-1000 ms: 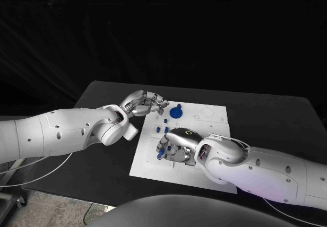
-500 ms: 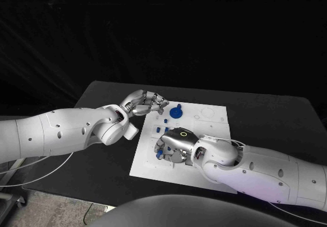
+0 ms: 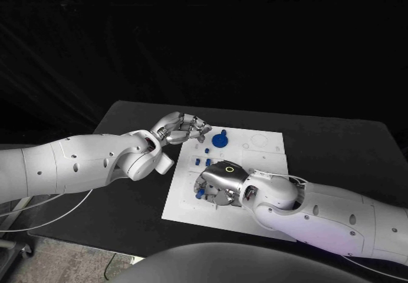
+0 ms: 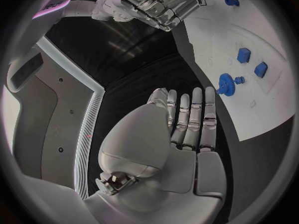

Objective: Assemble the parts on the task board

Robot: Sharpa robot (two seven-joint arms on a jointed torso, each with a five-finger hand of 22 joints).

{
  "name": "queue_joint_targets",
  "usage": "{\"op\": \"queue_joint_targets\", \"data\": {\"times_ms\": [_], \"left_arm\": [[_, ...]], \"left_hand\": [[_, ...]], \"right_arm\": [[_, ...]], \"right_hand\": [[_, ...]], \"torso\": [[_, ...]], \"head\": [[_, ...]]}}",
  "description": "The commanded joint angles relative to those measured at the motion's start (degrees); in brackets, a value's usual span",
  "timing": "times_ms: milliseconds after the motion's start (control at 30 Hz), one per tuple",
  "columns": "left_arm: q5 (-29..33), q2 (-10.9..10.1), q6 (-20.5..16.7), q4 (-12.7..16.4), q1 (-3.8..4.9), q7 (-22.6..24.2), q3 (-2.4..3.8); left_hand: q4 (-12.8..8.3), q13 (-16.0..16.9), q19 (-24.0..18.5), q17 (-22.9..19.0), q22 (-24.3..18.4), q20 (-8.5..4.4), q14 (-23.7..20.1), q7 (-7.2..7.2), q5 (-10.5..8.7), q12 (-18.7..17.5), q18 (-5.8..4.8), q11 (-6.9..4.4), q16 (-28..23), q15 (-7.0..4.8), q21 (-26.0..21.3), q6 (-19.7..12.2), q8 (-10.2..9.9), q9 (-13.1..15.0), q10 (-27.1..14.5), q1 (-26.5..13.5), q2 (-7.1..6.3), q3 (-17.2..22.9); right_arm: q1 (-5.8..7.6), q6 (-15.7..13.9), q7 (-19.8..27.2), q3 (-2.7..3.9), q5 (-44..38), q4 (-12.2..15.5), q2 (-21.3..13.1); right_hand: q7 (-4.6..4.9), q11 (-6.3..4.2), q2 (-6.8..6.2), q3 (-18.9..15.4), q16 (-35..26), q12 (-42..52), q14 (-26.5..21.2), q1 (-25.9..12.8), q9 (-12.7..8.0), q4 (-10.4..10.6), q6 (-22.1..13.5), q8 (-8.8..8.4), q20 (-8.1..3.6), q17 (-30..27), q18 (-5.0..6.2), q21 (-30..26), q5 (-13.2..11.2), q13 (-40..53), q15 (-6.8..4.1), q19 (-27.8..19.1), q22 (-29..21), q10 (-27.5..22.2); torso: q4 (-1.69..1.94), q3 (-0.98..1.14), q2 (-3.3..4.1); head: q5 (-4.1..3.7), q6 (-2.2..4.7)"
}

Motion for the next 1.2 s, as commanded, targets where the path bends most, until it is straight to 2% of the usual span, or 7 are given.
{"op": "queue_joint_targets", "data": {"times_ms": [33,800,900,967,1033,1133,1200], "left_arm": [[0.23,0.15,1.00,-0.04,0.00,0.07,0.03],[0.23,0.54,1.60,-0.49,-0.24,-0.32,0.01],[0.23,0.58,1.66,-0.53,-0.27,-0.35,0.01],[0.23,0.62,1.73,-0.57,-0.30,-0.37,0.01],[0.23,0.65,1.79,-0.59,-0.32,-0.40,0.01],[0.23,0.67,1.89,-0.62,-0.36,-0.47,0.01],[0.23,0.69,1.95,-0.65,-0.37,-0.52,0.01]], "left_hand": [[0.06,-0.08,0.37,-0.07,0.08,0.15,0.06,0.26,0.18,-0.15,0.63,0.08,0.34,0.16,-0.11,-0.32,0.30,-0.09,0.16,0.13,0.66,0.21],[0.01,-0.15,0.42,-0.08,0.13,0.15,0.10,0.27,0.22,-0.15,0.63,0.10,0.40,0.15,-0.08,-0.35,0.33,-0.10,0.22,0.16,0.74,0.28],[0.01,-0.15,0.42,-0.08,0.13,0.15,0.10,0.27,0.22,-0.15,0.63,0.10,0.40,0.15,-0.08,-0.35,0.33,-0.10,0.22,0.16,0.74,0.28],[0.01,-0.15,0.42,-0.08,0.13,0.15,0.10,0.27,0.22,-0.15,0.63,0.10,0.40,0.15,-0.08,-0.35,0.33,-0.10,0.22,0.16,0.74,0.28],[0.01,-0.15,0.42,-0.08,0.13,0.15,0.10,0.27,0.22,-0.15,0.63,0.10,0.40,0.15,-0.08,-0.35,0.33,-0.10,0.22,0.16,0.74,0.28],[-0.01,-0.19,0.44,-0.09,0.16,0.14,0.11,0.28,0.25,-0.14,0.64,0.14,0.43,0.14,-0.07,-0.35,0.37,-0.10,0.27,0.20,0.80,0.33],[-0.01,-0.20,0.44,-0.09,0.17,0.14,0.12,0.28,0.25,-0.14,0.64,0.14,0.44,0.14,-0.07,-0.35,0.37,-0.10,0.27,0.20,0.80,0.34]], "right_arm": [[-0.11,1.46,-0.79,-0.03,-1.94,0.13,-0.17],[-0.12,2.27,-2.59,-0.03,-4.52,0.55,-0.90],[-0.12,2.17,-2.48,-0.03,-4.49,0.59,-0.72],[-0.12,1.99,-2.35,-0.03,-4.42,0.58,-0.57],[-0.12,1.78,-2.19,-0.03,-4.20,0.55,-0.42],[-0.12,1.62,-1.97,-0.03,-3.78,0.45,-0.23],[-0.12,1.57,-1.89,-0.03,-3.53,0.38,-0.15]], "right_hand": [[0.04,-1.24,0.05,-0.03,-0.31,0.04,-0.08,0.60,0.03,-0.26,0.45,0.17,-0.08,-0.15,-0.70,-0.22,0.22,0.13,-0.24,0.13,5.64,1.79],[0.13,-1.23,-0.02,0.09,-1.08,-0.33,-0.61,0.48,0.15,-0.57,0.31,-0.15,-0.18,-0.96,-0.53,-1.39,1.12,0.24,-0.26,-0.54,5.36,2.30],[0.37,-1.05,-0.09,0.13,-1.40,-0.71,-0.93,0.14,-0.14,-0.53,-1.14,-1.12,-0.09,-1.25,-0.51,-1.87,0.89,0.25,-0.07,-0.95,5.24,1.93],[0.54,-1.01,-0.23,0.28,-1.54,-1.13,-1.09,-0.35,-0.90,-0.29,-4.17,-2.96,0.00,-1.39,-0.48,-2.05,0.21,0.25,0.03,-1.22,5.17,1.39],[0.04,-0.97,-0.43,0.41,-1.65,-1.44,-1.20,-0.85,-1.50,0.01,-6.43,-4.33,0.08,-1.50,-0.44,-2.22,-0.51,0.28,0.08,-1.43,5.11,0.97],[-0.08,-0.83,-0.61,0.40,-1.67,-1.70,-1.27,-1.56,-1.85,0.51,-7.50,-5.02,0.19,-1.51,-0.41,-2.39,-1.46,0.33,0.18,-1.62,5.04,0.59],[-0.54,-0.71,-0.81,0.33,-1.74,-1.88,-1.34,-2.12,-2.13,0.92,-8.38,-5.51,0.30,-1.60,-0.40,-2.49,-2.26,0.36,0.30,-1.73,4.99,0.31]], "torso": [[0.01,0.00,-0.01],[0.02,-0.01,-0.03],[0.01,-0.01,-0.04],[0.04,-0.01,-0.05],[0.06,0.00,-0.06],[0.04,-0.02,-0.02],[0.03,-0.03,-0.01]], "head": [[0.06,0.01],[0.07,0.01],[0.05,0.01],[0.02,0.01],[0.06,0.01],[0.05,0.01],[0.08,0.01]]}}
